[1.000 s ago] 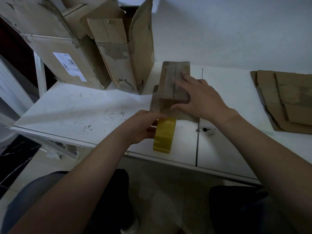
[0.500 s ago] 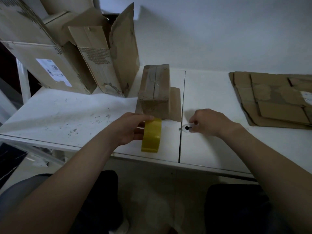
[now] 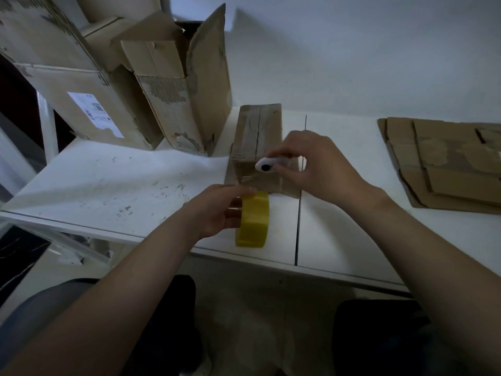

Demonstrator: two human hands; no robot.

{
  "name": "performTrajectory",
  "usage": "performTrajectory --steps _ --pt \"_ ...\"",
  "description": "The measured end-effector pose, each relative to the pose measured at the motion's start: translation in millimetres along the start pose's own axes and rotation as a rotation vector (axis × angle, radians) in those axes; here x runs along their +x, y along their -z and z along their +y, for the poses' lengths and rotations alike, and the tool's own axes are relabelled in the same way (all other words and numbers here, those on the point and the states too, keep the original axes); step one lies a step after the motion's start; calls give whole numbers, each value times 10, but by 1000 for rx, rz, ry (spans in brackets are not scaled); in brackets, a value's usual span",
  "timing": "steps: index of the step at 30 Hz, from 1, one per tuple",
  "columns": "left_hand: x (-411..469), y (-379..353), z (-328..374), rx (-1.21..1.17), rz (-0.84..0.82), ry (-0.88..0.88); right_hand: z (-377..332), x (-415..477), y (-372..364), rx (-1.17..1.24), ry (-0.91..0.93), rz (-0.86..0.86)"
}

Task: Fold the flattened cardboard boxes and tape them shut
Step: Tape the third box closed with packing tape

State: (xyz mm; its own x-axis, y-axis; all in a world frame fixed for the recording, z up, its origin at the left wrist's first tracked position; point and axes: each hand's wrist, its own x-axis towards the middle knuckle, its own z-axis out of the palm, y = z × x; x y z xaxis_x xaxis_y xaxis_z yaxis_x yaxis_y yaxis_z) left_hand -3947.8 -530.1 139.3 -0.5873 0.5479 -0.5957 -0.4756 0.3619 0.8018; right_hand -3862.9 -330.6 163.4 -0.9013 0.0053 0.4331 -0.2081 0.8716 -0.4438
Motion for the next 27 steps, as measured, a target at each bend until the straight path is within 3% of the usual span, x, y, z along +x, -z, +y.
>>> performTrajectory --steps 7,14,27 --pt "25 51 -16 -38 -18 -3 -66 294 -320 -265 140 -156" --pt "63 84 -29 -19 -56 -10 -171 286 -369 -505 64 -341" --pt "57 103 -1 12 -37 28 52 281 -131 -232 -36 -390"
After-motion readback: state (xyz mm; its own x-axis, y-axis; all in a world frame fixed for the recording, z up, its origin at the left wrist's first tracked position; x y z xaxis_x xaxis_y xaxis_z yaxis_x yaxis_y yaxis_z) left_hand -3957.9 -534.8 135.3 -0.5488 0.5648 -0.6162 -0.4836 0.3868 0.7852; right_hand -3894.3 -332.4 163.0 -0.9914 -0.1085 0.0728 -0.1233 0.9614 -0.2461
